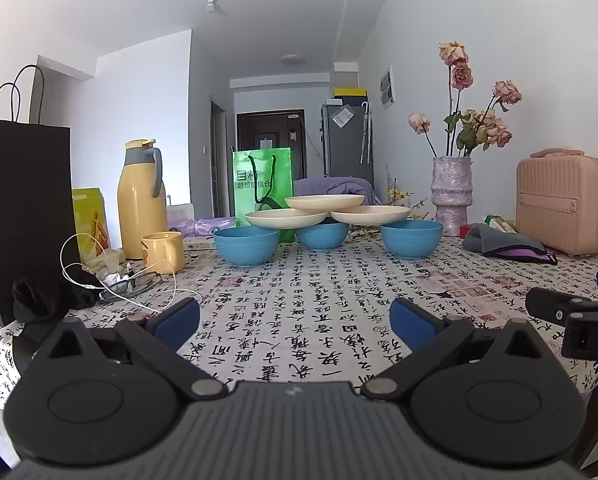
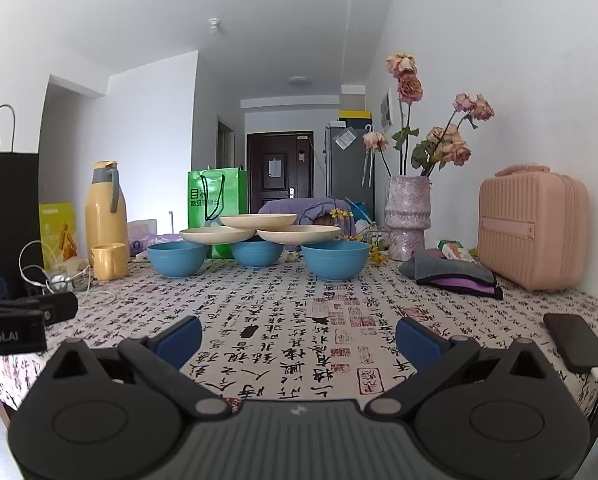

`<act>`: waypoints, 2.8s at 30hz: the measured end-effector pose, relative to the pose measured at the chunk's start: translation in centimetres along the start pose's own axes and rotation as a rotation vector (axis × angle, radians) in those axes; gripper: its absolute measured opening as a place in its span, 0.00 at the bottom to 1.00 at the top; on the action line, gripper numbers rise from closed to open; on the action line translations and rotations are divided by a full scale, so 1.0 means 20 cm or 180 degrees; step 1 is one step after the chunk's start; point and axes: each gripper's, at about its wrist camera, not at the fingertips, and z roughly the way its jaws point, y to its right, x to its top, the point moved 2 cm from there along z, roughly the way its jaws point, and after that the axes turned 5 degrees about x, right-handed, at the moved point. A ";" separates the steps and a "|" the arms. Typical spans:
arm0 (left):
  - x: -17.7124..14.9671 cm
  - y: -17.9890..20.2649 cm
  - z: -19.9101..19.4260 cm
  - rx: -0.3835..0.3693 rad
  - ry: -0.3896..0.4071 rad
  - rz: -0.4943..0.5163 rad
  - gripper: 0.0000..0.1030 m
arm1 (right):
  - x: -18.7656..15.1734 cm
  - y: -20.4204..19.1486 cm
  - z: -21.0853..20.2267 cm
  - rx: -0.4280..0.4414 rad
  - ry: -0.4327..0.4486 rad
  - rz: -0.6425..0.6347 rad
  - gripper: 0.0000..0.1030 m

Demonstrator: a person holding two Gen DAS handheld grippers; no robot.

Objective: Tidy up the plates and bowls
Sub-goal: 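Move both tools toward the cream plates resting on the blue bowls, then close the right gripper on a cream plate rim while the left gripper grasps another plate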

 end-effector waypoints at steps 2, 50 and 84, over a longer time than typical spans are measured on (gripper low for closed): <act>0.02 0.02 0.02 -0.0036 0.0008 0.0021 1.00 | 0.02 0.02 0.02 -0.0009 -0.0018 0.0059 1.00; 0.31 0.11 0.95 -0.0196 -0.0157 -0.0161 1.00 | 0.33 0.24 0.99 0.0236 -0.0132 0.0110 1.00; 0.85 -0.10 2.71 -0.0508 -0.0979 -0.0768 0.75 | 0.85 0.41 2.71 0.0754 -0.0931 0.1296 0.68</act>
